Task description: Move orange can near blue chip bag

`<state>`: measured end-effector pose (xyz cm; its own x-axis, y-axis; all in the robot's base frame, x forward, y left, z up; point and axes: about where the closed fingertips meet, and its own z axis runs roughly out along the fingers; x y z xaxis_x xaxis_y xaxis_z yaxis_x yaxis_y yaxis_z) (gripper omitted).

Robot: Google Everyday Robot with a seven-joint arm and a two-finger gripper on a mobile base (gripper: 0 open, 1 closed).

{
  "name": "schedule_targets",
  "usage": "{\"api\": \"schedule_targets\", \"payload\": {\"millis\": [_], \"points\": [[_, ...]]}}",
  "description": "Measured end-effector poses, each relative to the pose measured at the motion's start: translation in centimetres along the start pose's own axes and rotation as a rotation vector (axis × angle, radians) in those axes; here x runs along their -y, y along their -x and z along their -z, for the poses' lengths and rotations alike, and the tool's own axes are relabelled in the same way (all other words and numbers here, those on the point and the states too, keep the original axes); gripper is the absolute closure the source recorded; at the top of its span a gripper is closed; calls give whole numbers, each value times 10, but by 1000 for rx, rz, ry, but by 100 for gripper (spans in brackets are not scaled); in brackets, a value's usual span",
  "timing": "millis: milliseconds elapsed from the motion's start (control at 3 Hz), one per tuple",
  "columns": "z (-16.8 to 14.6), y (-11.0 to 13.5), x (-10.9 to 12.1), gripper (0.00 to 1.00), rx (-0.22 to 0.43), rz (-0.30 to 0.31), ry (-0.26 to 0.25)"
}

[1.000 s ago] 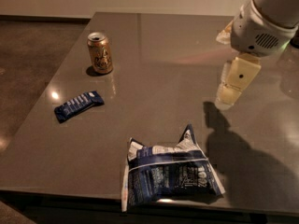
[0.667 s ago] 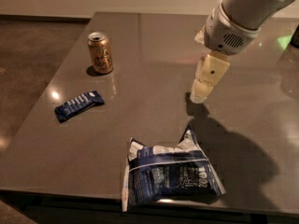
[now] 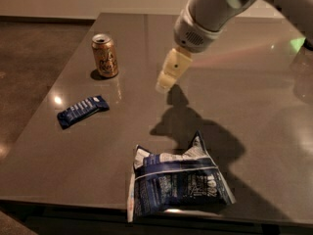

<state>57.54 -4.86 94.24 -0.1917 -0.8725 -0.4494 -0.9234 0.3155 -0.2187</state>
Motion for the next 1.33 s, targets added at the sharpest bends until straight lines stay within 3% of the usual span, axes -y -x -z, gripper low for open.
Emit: {"api": "schedule_targets", "payload": {"millis": [667, 1333], "points": [[-31, 77, 18, 0, 69, -52, -53], [-78, 127, 50, 0, 16, -133, -152]]}}
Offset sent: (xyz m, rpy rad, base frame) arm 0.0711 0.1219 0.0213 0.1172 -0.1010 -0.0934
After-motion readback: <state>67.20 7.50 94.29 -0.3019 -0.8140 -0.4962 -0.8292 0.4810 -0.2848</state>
